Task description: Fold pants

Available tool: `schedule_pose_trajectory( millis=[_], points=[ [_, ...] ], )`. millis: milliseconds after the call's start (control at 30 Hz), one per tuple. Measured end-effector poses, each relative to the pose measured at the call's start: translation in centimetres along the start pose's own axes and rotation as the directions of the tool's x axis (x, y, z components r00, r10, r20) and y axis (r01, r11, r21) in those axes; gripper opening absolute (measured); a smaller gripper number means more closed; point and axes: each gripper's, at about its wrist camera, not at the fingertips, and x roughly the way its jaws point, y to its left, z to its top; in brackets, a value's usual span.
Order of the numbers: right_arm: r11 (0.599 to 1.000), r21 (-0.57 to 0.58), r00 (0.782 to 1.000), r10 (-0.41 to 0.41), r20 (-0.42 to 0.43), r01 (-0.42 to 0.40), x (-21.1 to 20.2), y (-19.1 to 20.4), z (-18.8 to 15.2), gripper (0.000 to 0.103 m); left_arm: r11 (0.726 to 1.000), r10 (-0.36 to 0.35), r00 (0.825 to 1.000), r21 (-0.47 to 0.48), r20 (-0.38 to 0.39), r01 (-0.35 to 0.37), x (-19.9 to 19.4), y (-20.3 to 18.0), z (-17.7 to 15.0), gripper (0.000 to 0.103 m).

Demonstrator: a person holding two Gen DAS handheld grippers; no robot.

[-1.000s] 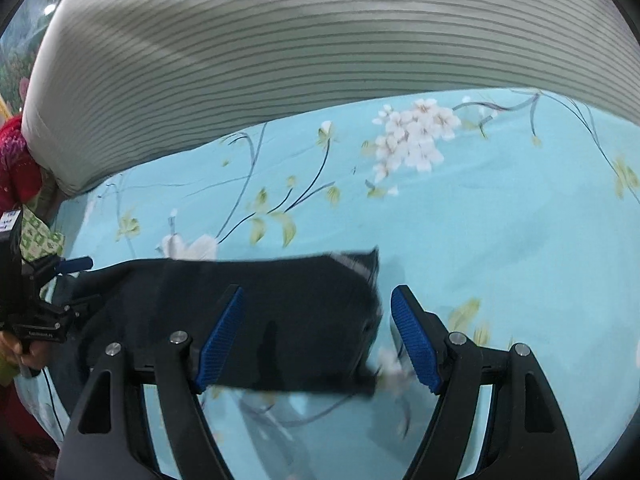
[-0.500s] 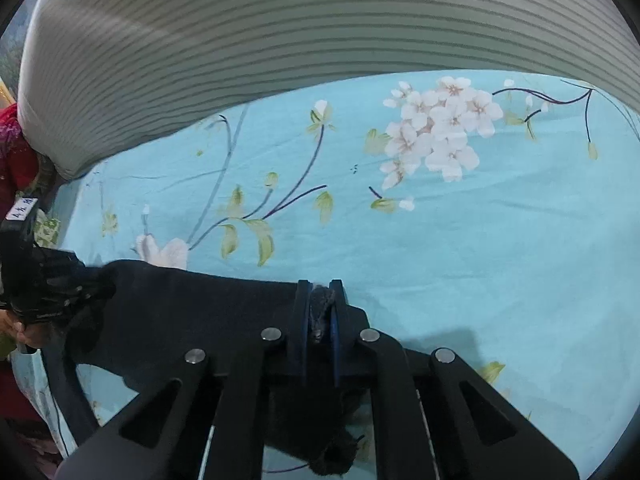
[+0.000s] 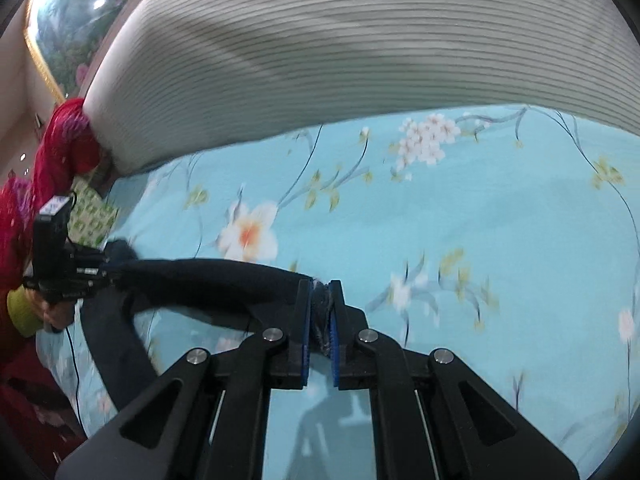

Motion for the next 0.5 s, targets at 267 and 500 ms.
schedule_pose_trajectory(
  millis=[267,500],
  points=[
    [0.999,-0.005,0.999,-0.037,-0.035,0.037,-4.0,2.1,-7.2,0.008,0.999,-0.037,0.999,-0.009,0.033,0.038,-2.9,-2.9,-4.2,0.004],
    [0.997,-0.015,0.996,-0.076,-0.042,0.075,-6.3,4.4,-11.6,0.008,0.997,-0.08,0.997,0.007,0.02,0.079,-4.3,-5.3,-8.1,0.005]
  ],
)
